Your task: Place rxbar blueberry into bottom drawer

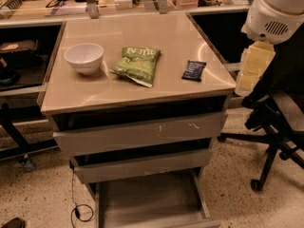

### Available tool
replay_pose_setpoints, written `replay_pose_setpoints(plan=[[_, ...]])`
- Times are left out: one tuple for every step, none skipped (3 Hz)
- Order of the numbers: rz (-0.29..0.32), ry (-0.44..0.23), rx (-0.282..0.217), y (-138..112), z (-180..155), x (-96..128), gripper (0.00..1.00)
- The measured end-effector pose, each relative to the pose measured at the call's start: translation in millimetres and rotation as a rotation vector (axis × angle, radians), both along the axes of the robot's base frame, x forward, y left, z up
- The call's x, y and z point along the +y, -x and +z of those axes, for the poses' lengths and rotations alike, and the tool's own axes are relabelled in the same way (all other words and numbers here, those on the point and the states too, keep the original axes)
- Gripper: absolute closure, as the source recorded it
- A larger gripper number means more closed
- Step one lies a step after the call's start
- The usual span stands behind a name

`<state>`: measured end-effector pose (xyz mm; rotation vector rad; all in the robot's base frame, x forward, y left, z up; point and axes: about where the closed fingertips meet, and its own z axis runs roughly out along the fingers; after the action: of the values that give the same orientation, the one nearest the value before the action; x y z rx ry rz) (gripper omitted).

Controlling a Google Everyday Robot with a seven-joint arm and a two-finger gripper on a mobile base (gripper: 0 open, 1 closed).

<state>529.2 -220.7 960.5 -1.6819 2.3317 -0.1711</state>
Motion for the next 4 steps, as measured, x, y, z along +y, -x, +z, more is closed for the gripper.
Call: replay_pose_setpoints(plan=[[0.002, -0.003, -0.011, -2.5, 0.8, 1.4, 0.0], [-0.015, -0.015, -0.015, -20.4, -9.8, 6.3, 0.0], [-0.019, -0.018, -0.021, -59.3, -29.1, 14.3, 0.0], [-0.022, -0.002, 0.013, -121.1, -71.2, 20.5, 0.0]])
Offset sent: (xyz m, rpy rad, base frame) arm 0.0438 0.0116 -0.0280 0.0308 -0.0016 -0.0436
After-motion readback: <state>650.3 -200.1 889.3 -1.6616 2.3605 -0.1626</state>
